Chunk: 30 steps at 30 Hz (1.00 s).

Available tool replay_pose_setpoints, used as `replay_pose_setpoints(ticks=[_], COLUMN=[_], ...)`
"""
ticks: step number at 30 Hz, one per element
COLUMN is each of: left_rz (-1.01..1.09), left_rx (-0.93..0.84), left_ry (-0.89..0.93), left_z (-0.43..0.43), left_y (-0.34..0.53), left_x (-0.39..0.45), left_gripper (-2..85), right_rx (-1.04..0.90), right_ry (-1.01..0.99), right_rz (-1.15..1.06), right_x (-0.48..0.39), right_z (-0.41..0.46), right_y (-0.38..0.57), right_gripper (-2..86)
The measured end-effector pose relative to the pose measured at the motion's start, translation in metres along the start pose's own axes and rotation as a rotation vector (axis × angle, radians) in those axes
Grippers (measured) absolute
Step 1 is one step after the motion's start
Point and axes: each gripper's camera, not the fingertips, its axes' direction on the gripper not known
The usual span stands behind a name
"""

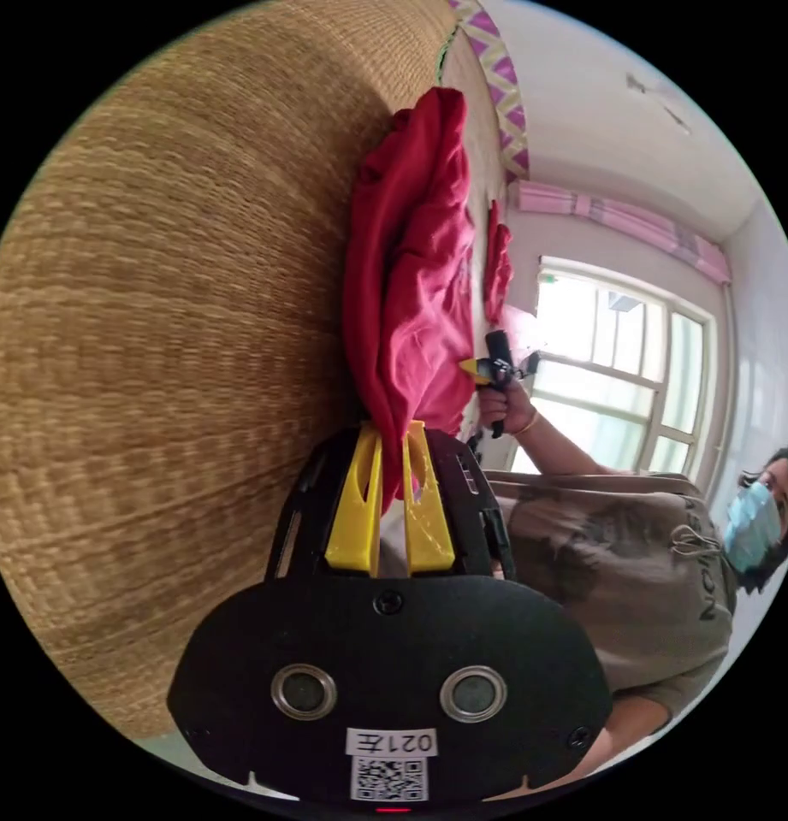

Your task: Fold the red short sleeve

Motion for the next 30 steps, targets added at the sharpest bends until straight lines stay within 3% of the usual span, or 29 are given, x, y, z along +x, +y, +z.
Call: replay_pose_setpoints(ticks=[9, 16, 23, 27, 30], left_rz=[0.232, 0.423, 0.525, 0.548, 0.522], left_rx=[0.029, 0.001, -0.006, 0.009, -0.005], left_ry=[0.065, 0.040, 0.123, 0.171, 0.171], left_z=[0.006, 0.046, 0.143, 0.190, 0.234], left_y=[-0.047, -0.200, -0.381, -0.444, -0.485], left_x=[0.167, 0.361, 0.507, 0.534, 0.507], left_gripper=[-0.1, 0.0, 0.4, 1.2, 2.4], right_rx=[0.139, 0.260, 0.445, 0.545, 0.582], right_ry=[-0.123, -0.147, -0.012, 0.047, 0.076], right_rz=[-0.085, -0.224, -0.370, -0.459, -0.423], right_x=[0.012, -0.017, -0.061, -0.062, -0.023], right_z=[-0.140, -0.303, -0.511, -0.597, -0.631], right_y=[0.028, 0.029, 0.028, 0.032, 0.024], right_gripper=[0.9, 0.8, 1.0, 1.5, 2.6])
